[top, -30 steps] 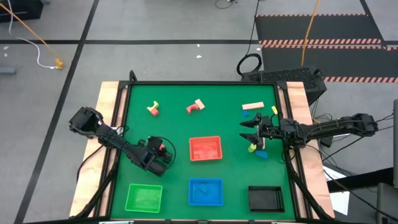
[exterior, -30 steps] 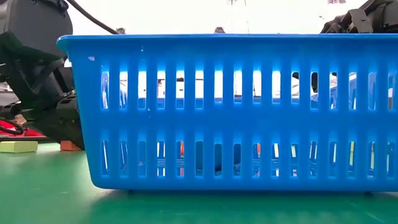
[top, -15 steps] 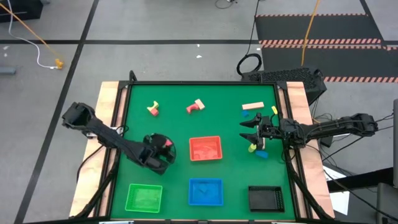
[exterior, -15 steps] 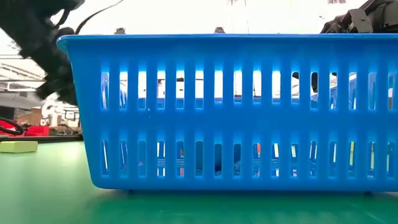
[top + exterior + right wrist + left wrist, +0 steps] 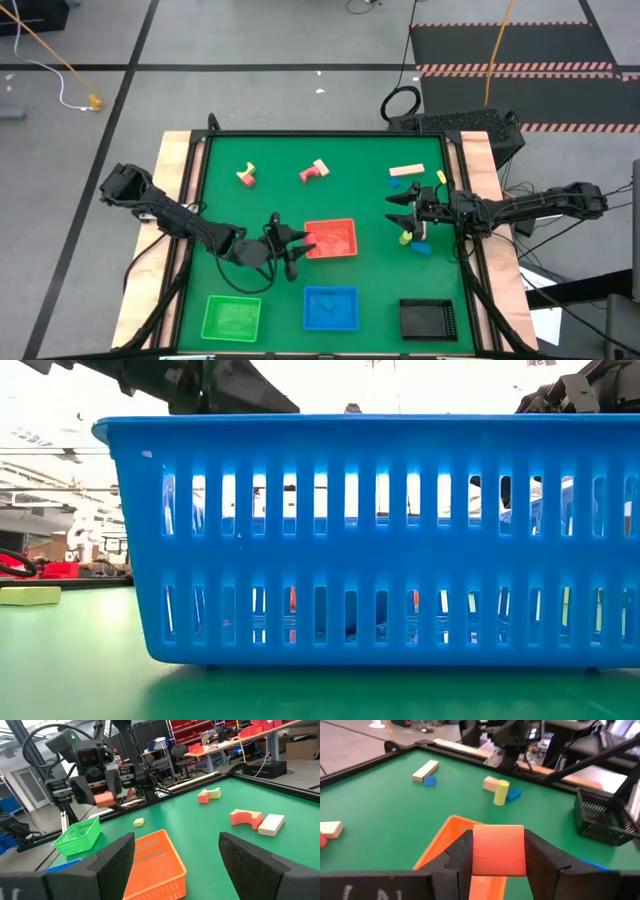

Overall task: Sort & place blocks by color
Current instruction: Put the bottom left orange block into the orange bin

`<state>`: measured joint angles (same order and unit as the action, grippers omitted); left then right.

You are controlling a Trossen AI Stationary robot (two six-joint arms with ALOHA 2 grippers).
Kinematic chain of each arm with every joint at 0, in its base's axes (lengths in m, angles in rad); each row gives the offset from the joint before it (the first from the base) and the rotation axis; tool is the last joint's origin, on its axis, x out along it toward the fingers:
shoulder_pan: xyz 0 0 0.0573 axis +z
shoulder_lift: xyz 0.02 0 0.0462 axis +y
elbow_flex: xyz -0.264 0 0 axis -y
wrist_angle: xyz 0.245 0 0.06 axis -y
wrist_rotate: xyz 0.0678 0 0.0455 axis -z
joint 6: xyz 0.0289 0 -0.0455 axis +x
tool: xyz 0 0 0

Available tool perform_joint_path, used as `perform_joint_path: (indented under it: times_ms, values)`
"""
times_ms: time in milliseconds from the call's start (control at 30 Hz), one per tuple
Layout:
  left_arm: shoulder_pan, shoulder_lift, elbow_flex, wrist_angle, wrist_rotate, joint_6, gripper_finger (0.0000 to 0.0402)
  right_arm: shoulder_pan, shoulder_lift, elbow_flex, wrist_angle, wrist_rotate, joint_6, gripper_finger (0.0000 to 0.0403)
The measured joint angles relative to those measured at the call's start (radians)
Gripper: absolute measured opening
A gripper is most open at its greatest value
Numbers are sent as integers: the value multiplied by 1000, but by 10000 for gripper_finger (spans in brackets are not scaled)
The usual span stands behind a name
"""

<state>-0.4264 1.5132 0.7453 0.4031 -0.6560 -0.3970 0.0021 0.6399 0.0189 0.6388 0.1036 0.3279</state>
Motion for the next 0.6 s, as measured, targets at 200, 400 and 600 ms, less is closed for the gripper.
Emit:
perform_joint_path:
  times_ms: [200, 400, 600]
  values:
    - [40, 23, 0, -1, 14, 26, 135, 0, 0, 0, 2, 0, 0, 281]
    - [78, 149, 0, 138, 88, -5, 135, 0, 0, 0, 160, 0, 50, 281]
    - [105, 219, 1, 238, 92, 29, 135, 0, -1, 0, 367, 27, 56, 281]
